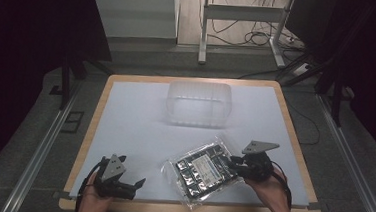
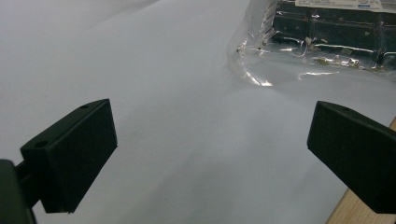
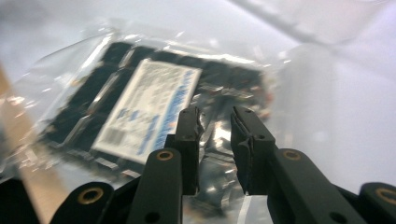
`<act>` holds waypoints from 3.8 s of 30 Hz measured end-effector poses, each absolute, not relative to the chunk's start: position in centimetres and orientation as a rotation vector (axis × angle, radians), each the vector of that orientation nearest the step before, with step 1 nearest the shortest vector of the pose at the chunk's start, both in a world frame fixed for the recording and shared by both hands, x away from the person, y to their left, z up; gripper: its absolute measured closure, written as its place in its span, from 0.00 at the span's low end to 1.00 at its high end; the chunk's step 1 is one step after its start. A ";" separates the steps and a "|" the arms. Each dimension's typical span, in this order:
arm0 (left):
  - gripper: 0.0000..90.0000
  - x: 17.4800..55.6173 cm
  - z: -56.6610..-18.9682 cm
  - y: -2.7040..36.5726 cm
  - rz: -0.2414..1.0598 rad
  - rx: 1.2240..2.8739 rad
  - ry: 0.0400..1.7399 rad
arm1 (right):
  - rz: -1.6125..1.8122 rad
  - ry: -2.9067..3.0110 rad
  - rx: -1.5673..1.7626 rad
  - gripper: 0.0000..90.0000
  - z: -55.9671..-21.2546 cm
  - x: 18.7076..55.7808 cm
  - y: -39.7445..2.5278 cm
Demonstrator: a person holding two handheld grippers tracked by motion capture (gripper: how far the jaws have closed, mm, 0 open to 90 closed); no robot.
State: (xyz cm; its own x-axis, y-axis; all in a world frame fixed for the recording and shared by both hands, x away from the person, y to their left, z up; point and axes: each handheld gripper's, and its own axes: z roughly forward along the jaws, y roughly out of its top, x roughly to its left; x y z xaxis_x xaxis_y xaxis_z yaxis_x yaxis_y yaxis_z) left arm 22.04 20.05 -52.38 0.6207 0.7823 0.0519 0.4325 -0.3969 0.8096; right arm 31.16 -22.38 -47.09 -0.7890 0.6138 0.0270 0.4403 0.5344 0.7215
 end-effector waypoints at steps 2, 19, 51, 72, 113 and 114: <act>0.01 22.1 -52.4 20.1 0.554 2.040 0.953 | 1.093 2.526 0.910 0.79 -46.9 31.8 -22.6; 0.01 22.1 -52.5 20.0 0.552 2.047 0.948 | 1.112 2.504 1.079 0.49 -48.5 34.5 -24.8; 0.02 22.1 -52.6 19.7 0.553 2.070 0.934 | 0.975 2.595 1.102 0.97 -50.6 35.2 -24.0; 0.01 22.0 -52.3 19.9 0.547 2.028 0.935 | 1.283 2.587 1.123 0.99 -43.8 34.2 -23.5; 0.01 21.9 -52.1 20.0 0.529 2.012 0.895 | 1.348 2.473 0.890 0.99 -29.6 36.5 -21.3; 0.00 21.9 -52.1 20.0 0.530 2.013 0.894 | 1.349 2.469 0.890 0.99 -29.3 36.7 -21.3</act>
State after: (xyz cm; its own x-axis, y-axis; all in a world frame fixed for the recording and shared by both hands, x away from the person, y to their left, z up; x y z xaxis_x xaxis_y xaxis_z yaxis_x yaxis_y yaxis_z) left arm 21.91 19.97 -52.15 0.6546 0.7550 0.0374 0.3957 -0.3844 0.8341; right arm 36.66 -21.26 -29.35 -0.8016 0.5868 0.1144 0.4133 0.4057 0.8153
